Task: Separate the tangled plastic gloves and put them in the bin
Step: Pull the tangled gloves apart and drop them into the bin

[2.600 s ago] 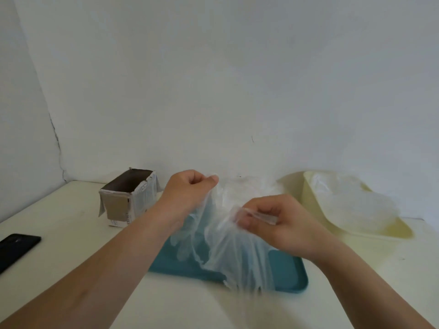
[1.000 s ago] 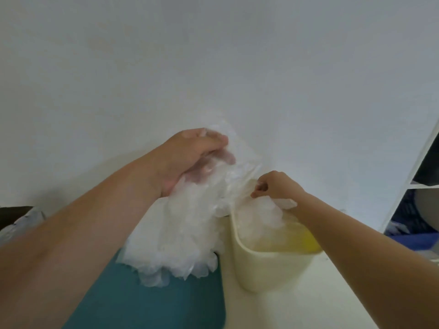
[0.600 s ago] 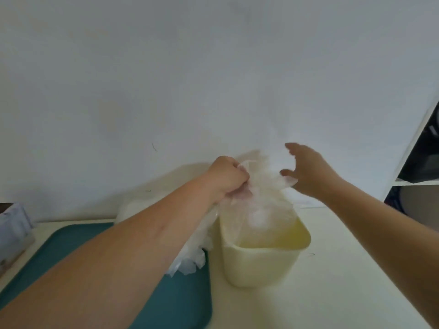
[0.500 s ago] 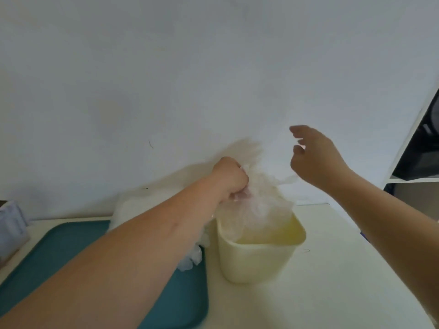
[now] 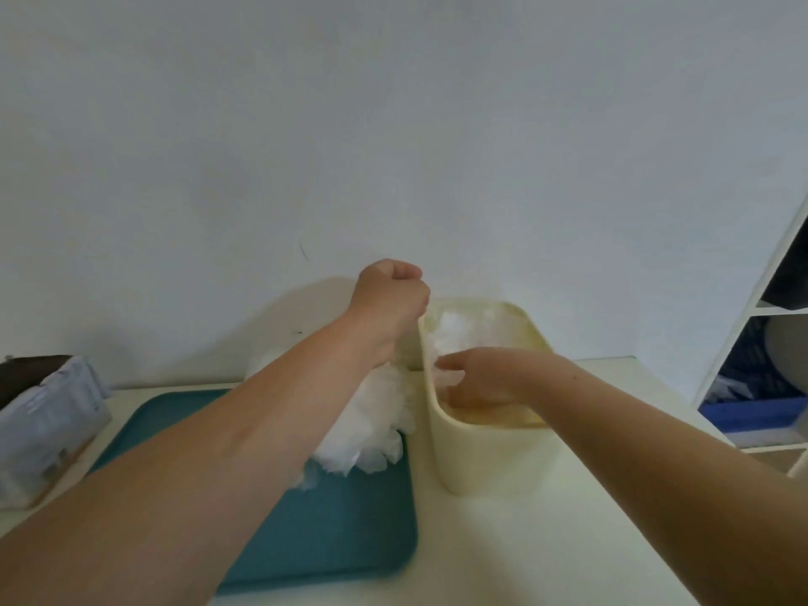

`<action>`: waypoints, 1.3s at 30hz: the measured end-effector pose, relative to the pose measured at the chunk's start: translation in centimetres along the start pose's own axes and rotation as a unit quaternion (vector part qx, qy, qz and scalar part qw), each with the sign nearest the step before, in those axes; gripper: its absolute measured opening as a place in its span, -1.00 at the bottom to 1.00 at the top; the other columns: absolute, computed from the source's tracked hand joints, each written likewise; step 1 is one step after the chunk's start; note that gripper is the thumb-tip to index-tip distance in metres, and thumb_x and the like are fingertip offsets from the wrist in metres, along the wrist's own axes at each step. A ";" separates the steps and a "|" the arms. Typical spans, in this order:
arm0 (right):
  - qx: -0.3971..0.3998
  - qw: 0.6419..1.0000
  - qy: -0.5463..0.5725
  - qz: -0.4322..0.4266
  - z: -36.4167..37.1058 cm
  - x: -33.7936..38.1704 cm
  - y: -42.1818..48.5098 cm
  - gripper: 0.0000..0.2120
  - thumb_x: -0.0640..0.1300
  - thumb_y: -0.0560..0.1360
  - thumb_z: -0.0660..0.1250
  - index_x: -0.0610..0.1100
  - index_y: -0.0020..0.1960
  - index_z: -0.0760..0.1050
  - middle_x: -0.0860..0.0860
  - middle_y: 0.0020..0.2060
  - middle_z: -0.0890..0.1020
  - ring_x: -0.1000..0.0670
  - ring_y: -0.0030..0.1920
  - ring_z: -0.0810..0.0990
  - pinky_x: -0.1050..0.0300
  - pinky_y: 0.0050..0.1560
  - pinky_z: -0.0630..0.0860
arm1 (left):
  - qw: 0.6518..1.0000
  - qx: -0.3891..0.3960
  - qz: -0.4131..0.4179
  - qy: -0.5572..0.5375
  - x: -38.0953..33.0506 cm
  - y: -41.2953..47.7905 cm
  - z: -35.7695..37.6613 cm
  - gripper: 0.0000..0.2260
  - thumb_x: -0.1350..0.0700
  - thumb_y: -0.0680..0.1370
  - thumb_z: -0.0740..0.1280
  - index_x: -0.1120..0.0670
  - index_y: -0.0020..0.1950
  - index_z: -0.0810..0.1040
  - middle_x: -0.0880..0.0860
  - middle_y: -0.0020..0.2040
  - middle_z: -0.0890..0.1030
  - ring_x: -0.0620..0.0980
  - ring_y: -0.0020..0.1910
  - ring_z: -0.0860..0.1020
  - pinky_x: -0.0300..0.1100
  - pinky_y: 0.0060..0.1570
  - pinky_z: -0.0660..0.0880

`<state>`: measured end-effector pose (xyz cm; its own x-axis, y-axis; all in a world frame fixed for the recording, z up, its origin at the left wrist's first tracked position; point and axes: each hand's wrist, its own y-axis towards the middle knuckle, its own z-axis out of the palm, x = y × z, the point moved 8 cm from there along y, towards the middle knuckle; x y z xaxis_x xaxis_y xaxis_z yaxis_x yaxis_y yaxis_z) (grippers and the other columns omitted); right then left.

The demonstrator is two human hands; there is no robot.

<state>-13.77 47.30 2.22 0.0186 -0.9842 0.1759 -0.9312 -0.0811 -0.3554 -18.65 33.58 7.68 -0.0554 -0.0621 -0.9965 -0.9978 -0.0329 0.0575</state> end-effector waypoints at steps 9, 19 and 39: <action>-0.017 0.990 -0.134 0.032 -1.1 1.1 -0.7 -0.45 0.12 0.65 0.24 -0.06 0.57 0.32 -0.06 0.47 0.46 -0.17 0.44 0.45 -0.10 0.45 0.40 | 0.986 -0.003 0.092 0.142 0.4 -4.3 -7.2 -0.88 0.20 0.57 0.41 -0.01 0.02 0.68 -0.05 0.00 0.71 -0.08 0.02 0.68 -0.22 0.03 0.61; -0.204 0.951 0.124 -0.198 -1.4 14.6 -3.0 -0.66 -0.16 0.61 0.22 -0.02 0.34 0.58 0.04 0.28 0.63 -0.03 0.26 0.59 0.05 0.31 0.54 | 0.875 0.020 0.009 0.483 10.5 -5.9 -15.3 -0.51 -0.07 0.61 0.38 -0.03 0.53 0.40 -0.01 0.50 0.45 0.04 0.41 0.48 -0.11 0.32 0.42; -0.368 0.876 0.233 -0.207 0.6 13.6 -0.7 -0.55 0.23 0.64 0.17 0.09 0.44 0.49 0.20 0.37 0.51 0.14 0.31 0.51 0.09 0.31 0.53 | 0.955 -0.052 0.215 0.198 5.8 -7.1 -21.9 -0.79 0.22 0.55 0.49 -0.12 -0.09 0.70 -0.21 0.12 0.66 -0.24 0.18 0.60 -0.38 0.17 0.44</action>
<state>-12.61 33.86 4.32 0.4199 -0.7093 0.5663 -0.8649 -0.1237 0.4864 -11.05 11.63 2.84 -0.4201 -0.4639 -0.7799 -0.8757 -0.0181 0.4825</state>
